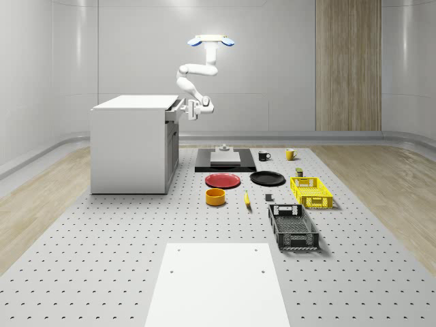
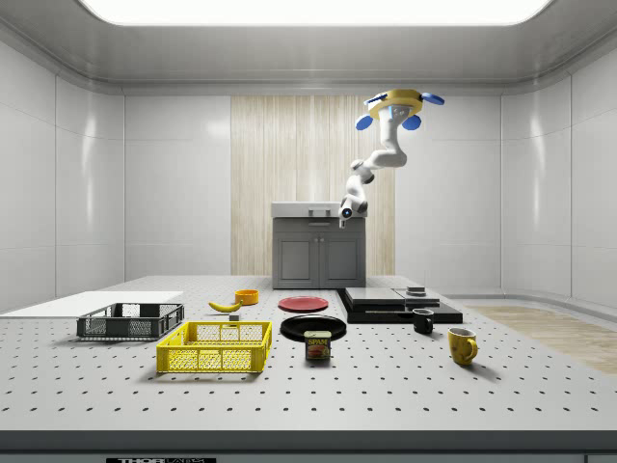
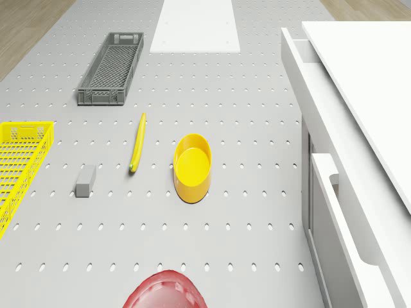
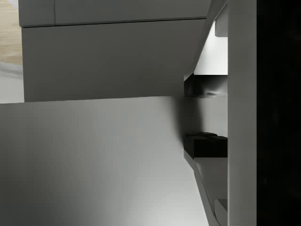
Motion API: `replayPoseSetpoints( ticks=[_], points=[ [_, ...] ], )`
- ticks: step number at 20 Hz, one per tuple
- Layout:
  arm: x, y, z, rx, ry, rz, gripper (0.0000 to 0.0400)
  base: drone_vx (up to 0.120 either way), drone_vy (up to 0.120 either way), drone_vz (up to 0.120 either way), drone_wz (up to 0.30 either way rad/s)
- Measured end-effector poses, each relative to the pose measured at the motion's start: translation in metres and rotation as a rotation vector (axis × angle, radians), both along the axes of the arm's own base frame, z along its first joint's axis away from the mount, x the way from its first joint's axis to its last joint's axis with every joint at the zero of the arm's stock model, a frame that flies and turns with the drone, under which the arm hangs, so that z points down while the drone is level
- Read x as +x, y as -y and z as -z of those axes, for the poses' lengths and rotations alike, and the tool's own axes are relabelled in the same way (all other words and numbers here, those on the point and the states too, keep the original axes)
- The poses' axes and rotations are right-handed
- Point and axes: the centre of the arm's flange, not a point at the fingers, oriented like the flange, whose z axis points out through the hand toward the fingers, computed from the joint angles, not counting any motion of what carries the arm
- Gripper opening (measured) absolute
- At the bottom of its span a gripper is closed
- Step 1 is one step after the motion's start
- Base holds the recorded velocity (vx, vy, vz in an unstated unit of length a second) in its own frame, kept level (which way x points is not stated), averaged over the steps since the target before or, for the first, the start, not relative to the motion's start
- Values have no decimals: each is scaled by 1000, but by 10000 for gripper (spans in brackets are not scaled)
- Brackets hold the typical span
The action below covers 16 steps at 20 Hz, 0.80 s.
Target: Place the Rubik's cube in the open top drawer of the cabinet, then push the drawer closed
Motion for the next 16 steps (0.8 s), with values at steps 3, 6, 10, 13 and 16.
replayPoseSetpoints(
  ticks=[3,6,10,13,16],
  points=[
    [5,-15,-6,0,-3,0,106,0,0,0,0],
    [7,-29,-14,1,-24,-2,106,0,13,0,0],
    [18,-45,-19,0,4,0,106,0,120,0,0],
    [27,-54,-17,-1,18,1,105,0,120,0,0],
    [33,-61,-15,-1,26,1,105,0,120,0,0]
  ],
)
